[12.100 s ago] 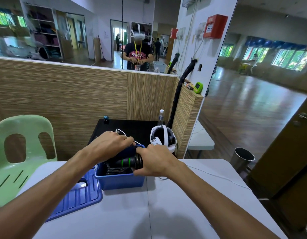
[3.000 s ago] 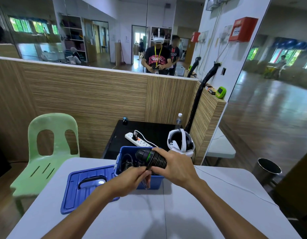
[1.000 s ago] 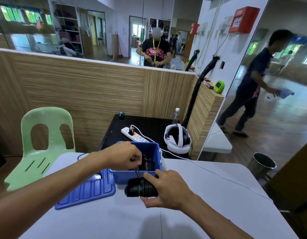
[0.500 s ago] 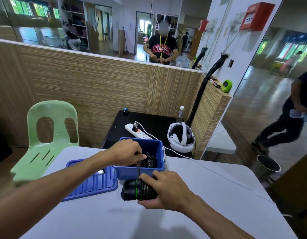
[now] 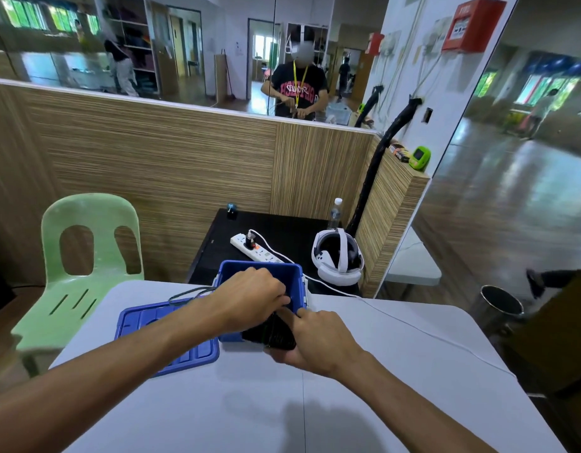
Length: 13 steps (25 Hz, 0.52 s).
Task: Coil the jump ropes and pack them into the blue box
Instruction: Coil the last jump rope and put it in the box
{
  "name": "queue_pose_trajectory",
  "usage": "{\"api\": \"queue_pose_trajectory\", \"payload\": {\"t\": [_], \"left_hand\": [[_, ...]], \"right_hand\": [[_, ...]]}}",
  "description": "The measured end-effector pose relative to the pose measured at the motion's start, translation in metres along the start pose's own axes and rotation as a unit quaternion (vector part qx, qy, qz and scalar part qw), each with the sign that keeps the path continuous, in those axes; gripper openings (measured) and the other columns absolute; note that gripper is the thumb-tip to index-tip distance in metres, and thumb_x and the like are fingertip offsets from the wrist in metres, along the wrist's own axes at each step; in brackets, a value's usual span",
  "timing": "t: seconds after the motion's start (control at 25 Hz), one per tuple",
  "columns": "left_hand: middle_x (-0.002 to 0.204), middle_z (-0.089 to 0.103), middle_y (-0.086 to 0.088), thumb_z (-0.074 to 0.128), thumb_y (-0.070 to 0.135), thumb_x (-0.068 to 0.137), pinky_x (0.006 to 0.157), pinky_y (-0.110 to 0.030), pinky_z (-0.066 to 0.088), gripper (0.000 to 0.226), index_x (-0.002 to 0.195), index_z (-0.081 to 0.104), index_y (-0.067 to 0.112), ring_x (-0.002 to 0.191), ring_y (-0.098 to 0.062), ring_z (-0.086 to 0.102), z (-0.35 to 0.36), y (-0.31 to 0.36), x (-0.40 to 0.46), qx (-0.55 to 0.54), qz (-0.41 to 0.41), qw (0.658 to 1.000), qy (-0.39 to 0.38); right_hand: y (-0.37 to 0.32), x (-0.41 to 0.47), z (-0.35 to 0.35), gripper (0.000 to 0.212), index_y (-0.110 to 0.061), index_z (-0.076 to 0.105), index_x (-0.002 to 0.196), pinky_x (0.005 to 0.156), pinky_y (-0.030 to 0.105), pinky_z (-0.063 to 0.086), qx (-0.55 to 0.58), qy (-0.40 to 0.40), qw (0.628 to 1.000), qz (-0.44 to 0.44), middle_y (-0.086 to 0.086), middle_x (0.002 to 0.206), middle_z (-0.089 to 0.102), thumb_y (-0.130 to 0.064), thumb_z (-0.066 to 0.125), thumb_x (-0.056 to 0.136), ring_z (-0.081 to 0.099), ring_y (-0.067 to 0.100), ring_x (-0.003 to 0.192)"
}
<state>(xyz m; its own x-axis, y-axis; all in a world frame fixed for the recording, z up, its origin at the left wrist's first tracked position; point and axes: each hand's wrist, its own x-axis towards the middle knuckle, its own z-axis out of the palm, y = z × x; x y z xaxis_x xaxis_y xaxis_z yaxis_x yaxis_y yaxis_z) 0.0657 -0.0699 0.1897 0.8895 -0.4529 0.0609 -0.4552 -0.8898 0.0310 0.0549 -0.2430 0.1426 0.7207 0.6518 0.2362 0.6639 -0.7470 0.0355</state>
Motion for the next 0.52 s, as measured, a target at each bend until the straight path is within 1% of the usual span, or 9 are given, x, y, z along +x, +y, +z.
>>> {"api": "queue_pose_trajectory", "payload": {"t": [0.08,0.12,0.16,0.24,0.28,0.32,0.36,0.44,0.52], "left_hand": [[0.096,0.066,-0.004,0.054,0.023,0.093,0.065,-0.038,0.051,0.014,0.105,0.061,0.017,0.081,-0.027,0.064,0.003,0.008,-0.009,0.055,0.026,0.998,0.032],[0.096,0.065,-0.005,0.059,0.016,0.09,0.059,-0.036,0.046,0.02,0.109,0.058,0.015,0.08,-0.03,0.064,0.007,0.013,-0.013,0.058,0.023,0.995,0.072],[0.094,0.064,-0.007,0.063,0.011,0.086,0.055,-0.037,0.044,0.024,0.109,0.058,0.012,0.076,-0.032,0.064,0.011,0.018,-0.017,0.044,0.01,0.992,0.12],[0.084,0.064,-0.006,0.067,0.007,0.082,0.05,-0.039,0.045,0.02,0.1,0.06,0.011,0.067,-0.031,0.064,0.024,0.024,-0.021,-0.025,-0.051,0.971,0.234],[0.084,0.066,-0.003,0.065,0.009,0.087,0.053,-0.039,0.048,0.014,0.1,0.061,0.012,0.067,-0.027,0.064,0.028,0.027,-0.022,-0.096,-0.102,0.949,0.281],[0.085,0.067,0.001,0.06,0.014,0.092,0.058,-0.037,0.051,0.01,0.102,0.061,0.014,0.07,-0.021,0.064,0.031,0.03,-0.022,-0.181,-0.148,0.921,0.311],[0.082,0.068,0.005,0.057,0.018,0.095,0.06,-0.031,0.051,0.008,0.102,0.061,0.016,0.069,-0.013,0.063,0.035,0.033,-0.022,-0.26,-0.181,0.89,0.327],[0.07,0.064,0.009,0.057,0.021,0.096,0.053,-0.017,0.046,0.006,0.093,0.06,0.017,0.062,-0.006,0.06,0.038,0.04,-0.024,-0.374,-0.208,0.838,0.339],[0.063,0.061,0.006,0.057,0.022,0.096,0.05,-0.014,0.042,0.012,0.085,0.061,0.018,0.058,-0.004,0.057,0.041,0.04,-0.029,-0.445,-0.207,0.807,0.328]], "right_hand": [[0.003,0.007,-0.005,0.068,-0.035,0.03,0.145,0.062,0.031,0.033,0.043,-0.022,0.997,0.059,0.005,0.098,0.065,-0.068,0.046,0.088,0.063,0.028,0.081],[0.006,0.011,-0.005,0.071,-0.041,0.021,0.149,0.063,0.032,0.037,0.052,-0.018,0.995,0.082,0.006,0.101,0.064,-0.07,0.044,0.088,0.063,0.029,0.084],[0.009,0.015,-0.006,0.073,-0.045,0.018,0.15,0.065,0.033,0.04,0.045,-0.011,0.994,0.1,0.007,0.102,0.064,-0.07,0.044,0.088,0.063,0.029,0.086],[0.016,0.026,-0.011,0.069,-0.047,0.028,0.148,0.063,0.034,0.043,0.042,0.038,0.992,0.114,0.008,0.098,0.064,-0.071,0.046,0.086,0.065,0.031,0.083],[0.018,0.029,-0.012,0.067,-0.046,0.035,0.146,0.06,0.033,0.042,0.044,0.065,0.99,0.114,0.008,0.093,0.064,-0.071,0.047,0.085,0.065,0.031,0.079],[0.018,0.032,-0.016,0.066,-0.045,0.038,0.145,0.058,0.032,0.041,0.046,0.081,0.989,0.119,0.008,0.091,0.064,-0.069,0.049,0.085,0.065,0.031,0.076],[0.019,0.034,-0.019,0.065,-0.044,0.036,0.146,0.058,0.031,0.041,0.05,0.084,0.987,0.126,0.007,0.091,0.062,-0.068,0.049,0.087,0.064,0.03,0.076],[0.023,0.036,-0.023,0.067,-0.045,0.03,0.149,0.061,0.03,0.041,0.044,0.068,0.987,0.135,0.005,0.095,0.06,-0.069,0.046,0.089,0.062,0.026,0.081],[0.026,0.035,-0.025,0.067,-0.047,0.027,0.149,0.064,0.031,0.043,0.042,0.071,0.986,0.143,0.003,0.097,0.06,-0.07,0.044,0.088,0.062,0.024,0.084]]}}
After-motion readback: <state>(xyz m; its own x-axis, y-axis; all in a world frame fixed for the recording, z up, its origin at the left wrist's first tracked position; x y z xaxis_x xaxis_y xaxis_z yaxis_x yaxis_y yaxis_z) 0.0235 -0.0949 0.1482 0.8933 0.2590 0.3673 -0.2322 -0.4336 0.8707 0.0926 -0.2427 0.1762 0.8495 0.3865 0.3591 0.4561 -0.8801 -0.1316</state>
